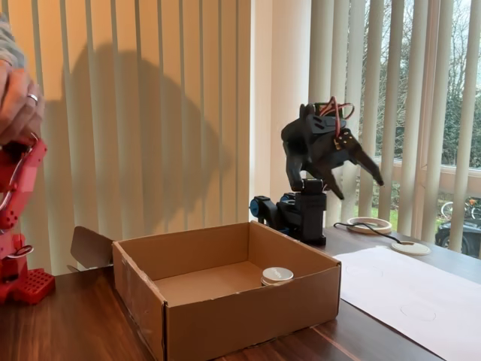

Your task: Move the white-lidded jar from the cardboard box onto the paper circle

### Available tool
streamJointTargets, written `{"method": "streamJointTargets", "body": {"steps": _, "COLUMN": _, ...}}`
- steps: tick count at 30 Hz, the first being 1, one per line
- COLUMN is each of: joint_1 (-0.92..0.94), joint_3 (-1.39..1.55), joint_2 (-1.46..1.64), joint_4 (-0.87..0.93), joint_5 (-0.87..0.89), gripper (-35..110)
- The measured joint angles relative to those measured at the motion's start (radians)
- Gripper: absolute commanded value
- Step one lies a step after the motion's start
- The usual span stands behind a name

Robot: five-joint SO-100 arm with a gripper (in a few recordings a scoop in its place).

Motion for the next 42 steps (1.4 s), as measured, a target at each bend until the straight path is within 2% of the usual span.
{"method": "streamJointTargets", "body": {"steps": 7, "joint_1": 0.219, "joint_3": -0.104, "joint_2": -0.21, "joint_4": -0.132, "joint_5": -0.202, "gripper": 33}}
{"method": "streamJointTargets", "body": {"steps": 14, "joint_1": 0.383, "joint_3": -0.196, "joint_2": -0.468, "joint_4": -0.27, "joint_5": -0.29, "gripper": 34}}
{"method": "streamJointTargets", "body": {"steps": 19, "joint_1": 0.465, "joint_3": -0.304, "joint_2": -0.673, "joint_4": -0.367, "joint_5": -0.327, "gripper": 39}}
{"method": "streamJointTargets", "body": {"steps": 25, "joint_1": 0.488, "joint_3": -0.422, "joint_2": -0.9, "joint_4": -0.403, "joint_5": -0.383, "gripper": 46}}
{"method": "streamJointTargets", "body": {"steps": 34, "joint_1": 0.483, "joint_3": -0.425, "joint_2": -0.96, "joint_4": -0.413, "joint_5": -0.528, "gripper": 48}}
{"method": "streamJointTargets", "body": {"steps": 42, "joint_1": 0.477, "joint_3": -0.423, "joint_2": -1.035, "joint_4": -0.443, "joint_5": -0.554, "gripper": 47}}
